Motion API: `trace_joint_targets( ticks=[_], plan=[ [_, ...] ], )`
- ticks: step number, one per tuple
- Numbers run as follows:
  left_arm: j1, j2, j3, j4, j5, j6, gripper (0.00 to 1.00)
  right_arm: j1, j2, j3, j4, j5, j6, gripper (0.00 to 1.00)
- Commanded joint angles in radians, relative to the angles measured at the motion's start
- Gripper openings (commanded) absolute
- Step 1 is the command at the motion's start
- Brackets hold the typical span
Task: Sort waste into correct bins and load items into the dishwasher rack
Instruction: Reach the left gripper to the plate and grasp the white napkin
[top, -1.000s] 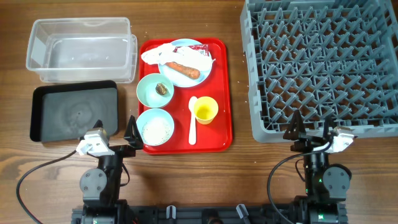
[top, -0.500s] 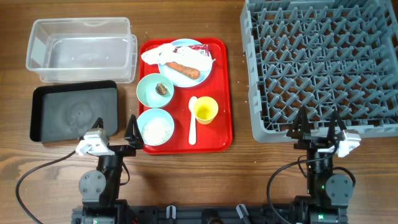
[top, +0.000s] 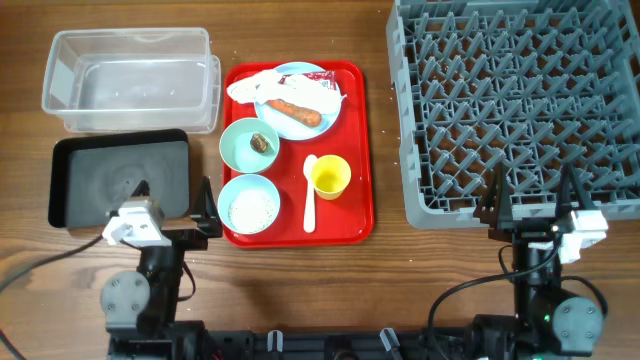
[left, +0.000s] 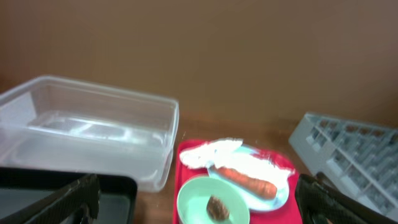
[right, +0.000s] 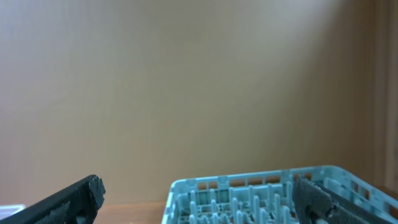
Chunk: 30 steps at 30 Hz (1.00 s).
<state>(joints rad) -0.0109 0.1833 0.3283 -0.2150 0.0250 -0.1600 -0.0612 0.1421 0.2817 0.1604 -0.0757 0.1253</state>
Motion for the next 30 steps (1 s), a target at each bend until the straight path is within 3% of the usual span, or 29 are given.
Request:
trace_joint_targets(
  ticks=[1, 6, 14, 19, 24, 26, 27, 30],
  plan=[
    [0.007, 0.198, 0.203, -0.082, 0.005, 0.049, 1.0, 0.003, 0.161, 0.157, -0.042, -0.106, -0.021, 1.0],
    [0.007, 0.535, 0.558, -0.358, 0.005, 0.053, 1.0, 0.003, 0.415, 0.423, -0.217, -0.22, -0.021, 1.0],
    [-0.03, 1.134, 1.215, -0.925, 0.072, 0.047, 1.0, 0.003, 0.774, 0.89, -0.731, -0.315, -0.113, 1.0],
    [-0.04, 1.27, 1.276, -0.983, 0.303, 0.024, 1.0, 0.003, 0.88, 0.929, -0.785, -0.315, -0.114, 1.0],
    [-0.04, 1.32, 1.276, -0.991, 0.326, 0.003, 1.0, 0.003, 0.896, 0.929, -0.83, -0.314, -0.098, 1.0],
    [-0.043, 1.331, 1.277, -0.96, 0.303, -0.097, 0.99, 0.003, 0.896, 0.929, -0.829, -0.314, -0.098, 1.0],
    [-0.06, 1.365, 1.31, -0.944, 0.22, -0.229, 0.99, 0.003, 0.896, 0.929, -0.829, -0.314, -0.097, 1.0],
    [-0.118, 1.487, 1.457, -0.964, 0.128, -0.276, 1.0, 0.003, 0.896, 0.929, -0.831, -0.314, -0.098, 1.0]
  ],
)
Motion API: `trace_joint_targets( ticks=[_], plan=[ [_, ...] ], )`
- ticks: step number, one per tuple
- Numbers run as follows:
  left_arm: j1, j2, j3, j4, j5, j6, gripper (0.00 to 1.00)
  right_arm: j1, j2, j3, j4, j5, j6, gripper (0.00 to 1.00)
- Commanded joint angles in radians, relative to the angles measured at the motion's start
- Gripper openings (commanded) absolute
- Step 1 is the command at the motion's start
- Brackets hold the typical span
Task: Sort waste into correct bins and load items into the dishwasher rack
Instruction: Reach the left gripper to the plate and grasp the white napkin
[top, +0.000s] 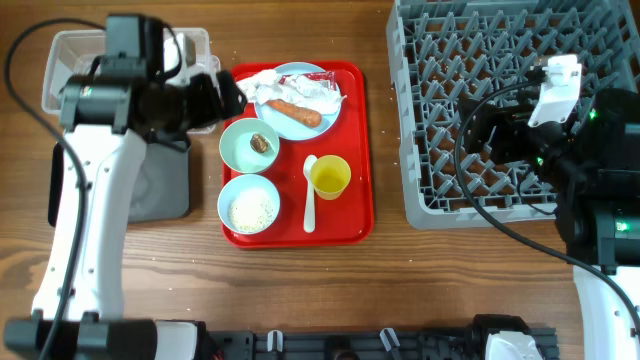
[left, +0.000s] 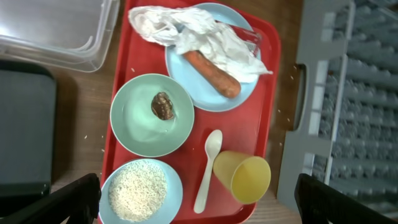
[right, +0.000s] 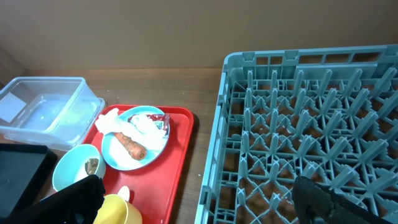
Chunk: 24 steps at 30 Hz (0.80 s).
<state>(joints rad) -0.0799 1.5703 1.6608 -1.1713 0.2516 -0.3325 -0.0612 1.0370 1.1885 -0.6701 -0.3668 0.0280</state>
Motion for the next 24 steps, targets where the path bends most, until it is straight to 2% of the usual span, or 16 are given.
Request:
trace_joint_targets(
  ticks=[1, 3, 6, 11, 16, 24],
  plan=[
    [-0.074, 0.158, 0.201, -0.022, -0.134, -0.103, 0.99, 0.003, 0.001, 0.022, -0.002, -0.024, 0.0, 1.0],
    [-0.124, 0.282, 0.354, -0.049, -0.204, -0.08, 0.99, 0.003, 0.001, 0.022, -0.011, -0.024, 0.001, 1.0],
    [-0.182, 0.474, 0.545, -0.039, -0.29, 0.023, 0.99, 0.003, 0.001, 0.021, -0.037, -0.023, 0.0, 1.0],
    [-0.234, 0.649, 0.557, 0.094, -0.292, 0.243, 0.99, 0.003, 0.002, 0.02, -0.06, -0.023, 0.0, 1.0],
    [-0.298, 0.81, 0.556, 0.215, -0.325, 0.368, 1.0, 0.003, 0.02, 0.02, -0.077, -0.023, 0.0, 1.0],
    [-0.308, 0.959, 0.55, 0.248, -0.328, 0.381, 0.99, 0.003, 0.066, 0.014, -0.094, -0.023, 0.0, 1.0]
  ],
)
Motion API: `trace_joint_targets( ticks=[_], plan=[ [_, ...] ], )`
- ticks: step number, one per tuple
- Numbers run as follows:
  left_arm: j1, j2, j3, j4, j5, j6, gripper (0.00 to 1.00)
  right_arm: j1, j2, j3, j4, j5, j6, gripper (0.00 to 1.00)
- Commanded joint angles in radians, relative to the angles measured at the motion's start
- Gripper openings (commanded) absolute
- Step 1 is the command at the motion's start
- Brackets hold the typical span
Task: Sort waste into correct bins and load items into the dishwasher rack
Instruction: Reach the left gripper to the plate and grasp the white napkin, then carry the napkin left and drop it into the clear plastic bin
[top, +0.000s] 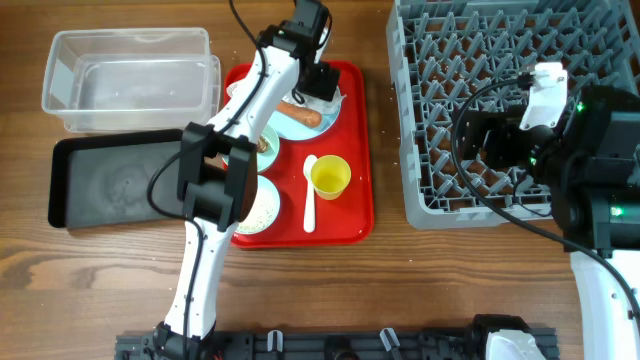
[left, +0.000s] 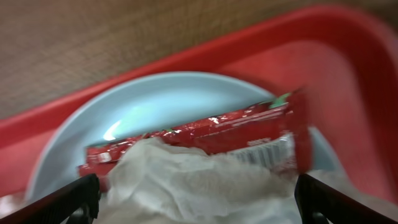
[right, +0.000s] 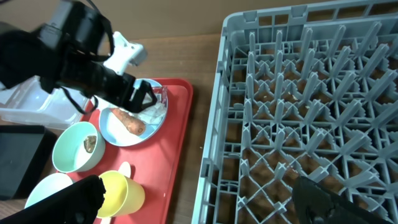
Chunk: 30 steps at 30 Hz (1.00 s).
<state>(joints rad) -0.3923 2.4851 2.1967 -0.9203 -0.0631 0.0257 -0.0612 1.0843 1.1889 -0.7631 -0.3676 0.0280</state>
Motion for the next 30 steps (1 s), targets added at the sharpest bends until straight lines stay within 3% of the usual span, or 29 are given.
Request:
trace_joint_targets(
  ticks=[1, 2, 4, 5, 7, 13, 20, 24, 30],
  plan=[
    [0.004, 0.055, 0.014, -0.006, -0.014, 0.023, 1.0, 0.003, 0.024, 0.014, -0.001, -0.023, 0.0, 1.0],
    [0.004, 0.07, 0.014, -0.006, -0.014, 0.023, 0.99, 0.003, 0.032, 0.014, -0.001, -0.023, 0.0, 1.0],
    [0.004, 0.092, 0.013, -0.007, -0.014, 0.023, 0.8, 0.003, 0.039, 0.014, -0.001, -0.023, 0.0, 1.0],
    [0.004, 0.106, 0.013, -0.011, -0.013, 0.023, 0.46, 0.003, 0.043, 0.014, -0.001, -0.023, 0.0, 1.0],
    [0.004, 0.112, 0.013, -0.016, -0.013, 0.019, 0.04, 0.003, 0.046, 0.014, -0.001, -0.022, 0.0, 1.0],
    [0.006, 0.074, 0.016, -0.053, -0.013, -0.011, 0.04, 0.003, 0.046, 0.014, 0.0, -0.023, 0.001, 1.0],
    [0.01, -0.143, 0.017, -0.051, 0.029, -0.045, 0.04, 0.003, 0.046, 0.014, -0.001, -0.023, 0.001, 1.0],
    [0.029, -0.287, 0.017, -0.041, 0.029, -0.126, 0.04, 0.003, 0.046, 0.014, -0.001, -0.023, 0.002, 1.0],
    [0.209, -0.448, 0.017, -0.144, 0.023, -0.191, 0.04, 0.003, 0.046, 0.014, -0.003, -0.023, 0.001, 1.0]
  ],
)
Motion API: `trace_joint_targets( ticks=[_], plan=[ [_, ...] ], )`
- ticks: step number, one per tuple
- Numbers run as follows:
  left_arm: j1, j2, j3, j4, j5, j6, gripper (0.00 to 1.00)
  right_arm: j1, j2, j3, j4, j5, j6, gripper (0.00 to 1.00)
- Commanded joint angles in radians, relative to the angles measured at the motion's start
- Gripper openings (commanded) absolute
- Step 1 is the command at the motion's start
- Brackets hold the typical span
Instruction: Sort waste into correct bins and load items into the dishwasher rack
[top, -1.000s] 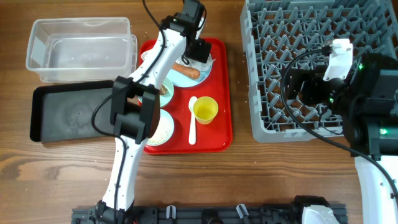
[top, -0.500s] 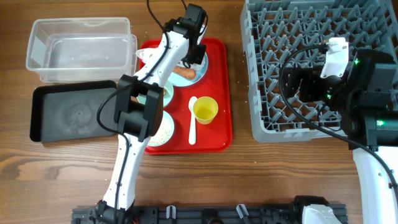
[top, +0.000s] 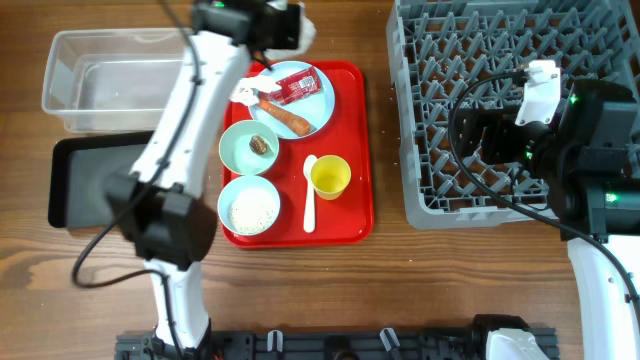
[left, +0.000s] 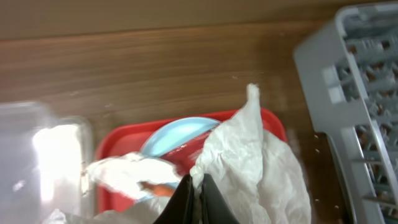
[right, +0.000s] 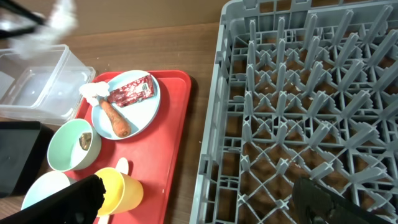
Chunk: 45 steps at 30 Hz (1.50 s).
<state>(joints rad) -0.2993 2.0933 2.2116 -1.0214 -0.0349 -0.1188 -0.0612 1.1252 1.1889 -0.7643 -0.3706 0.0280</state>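
My left gripper (left: 198, 182) is shut on a crumpled white tissue (left: 261, 162), held up above the far end of the red tray (top: 352, 205). Below it, the blue plate (top: 318, 108) holds a carrot (top: 285, 117), a red wrapper (top: 297, 86) and a small white scrap (top: 245, 92). On the tray also stand a green bowl (top: 238, 152) with a brown scrap, a bowl of rice (top: 249, 205), a white spoon (top: 309, 192) and a yellow cup (top: 330, 177). My right gripper (right: 198, 186) hangs open and empty over the grey dishwasher rack (top: 510, 100).
A clear plastic bin (top: 125, 80) stands at the far left, with a black tray bin (top: 80, 180) in front of it. The left arm stretches from the near edge up past the tray's left side.
My left gripper was open, low over the tissue and wrapper on the plate. Now it is shut on the tissue and higher, and the wrapper and carrot lie uncovered. The right arm barely moved.
Both arms first sat folded at the near table edge, jaws open. Then the left hung high over the tray and the right over the rack. The left was then down at the plate, open by the tissue, and now holds the tissue aloft.
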Motion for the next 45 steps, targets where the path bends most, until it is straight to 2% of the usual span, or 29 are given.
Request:
trace_joint_targets(
  ticks=[1, 5, 6, 7, 8, 9, 10, 18, 22, 24, 29, 37, 41, 45],
  plan=[
    [0.168, -0.057, 0.002, -0.064, -0.017, -0.047, 0.04, 0.003, 0.005, 0.014, -0.002, -0.02, 0.002, 1.0],
    [0.377, -0.005, -0.021, -0.093, -0.018, -0.046, 0.04, 0.003, 0.005, 0.014, -0.006, -0.019, 0.001, 1.0],
    [0.419, 0.023, -0.025, -0.089, -0.019, -0.045, 0.06, 0.003, 0.005, 0.014, -0.006, -0.019, 0.001, 1.0],
    [0.447, 0.05, -0.026, -0.089, -0.018, -0.046, 0.14, 0.003, 0.005, 0.014, -0.006, -0.02, 0.001, 1.0],
    [0.471, 0.082, -0.026, -0.091, -0.018, -0.046, 0.38, 0.003, 0.005, 0.014, -0.007, -0.019, 0.001, 1.0],
    [0.487, 0.109, -0.026, -0.101, -0.003, -0.047, 0.72, 0.003, 0.005, 0.014, -0.007, -0.019, 0.001, 1.0],
    [0.491, 0.125, -0.026, -0.106, 0.005, -0.047, 1.0, 0.003, 0.005, 0.014, -0.007, -0.019, 0.001, 1.0],
    [0.444, 0.102, -0.025, -0.102, 0.012, -0.042, 0.99, 0.003, 0.005, 0.014, -0.008, -0.019, 0.001, 1.0],
    [0.328, 0.04, -0.025, -0.099, 0.02, -0.023, 1.0, 0.003, 0.005, 0.014, -0.008, -0.019, 0.001, 1.0],
    [0.227, 0.035, -0.026, -0.106, 0.018, 0.003, 0.99, 0.003, 0.005, 0.014, -0.009, -0.019, 0.001, 1.0],
    [0.104, 0.108, -0.035, -0.094, -0.057, 0.005, 1.0, 0.003, 0.005, 0.014, -0.012, -0.019, 0.0, 1.0],
    [0.093, 0.299, -0.036, -0.014, -0.053, -0.023, 0.96, 0.003, 0.006, 0.014, -0.016, -0.019, 0.0, 1.0],
    [0.086, 0.34, -0.036, -0.011, -0.053, -0.023, 0.78, 0.003, 0.006, 0.014, -0.015, -0.019, 0.001, 1.0],
    [0.08, 0.359, -0.036, -0.015, -0.053, -0.024, 0.52, 0.003, 0.006, 0.014, -0.015, -0.019, 0.0, 1.0]
  ],
)
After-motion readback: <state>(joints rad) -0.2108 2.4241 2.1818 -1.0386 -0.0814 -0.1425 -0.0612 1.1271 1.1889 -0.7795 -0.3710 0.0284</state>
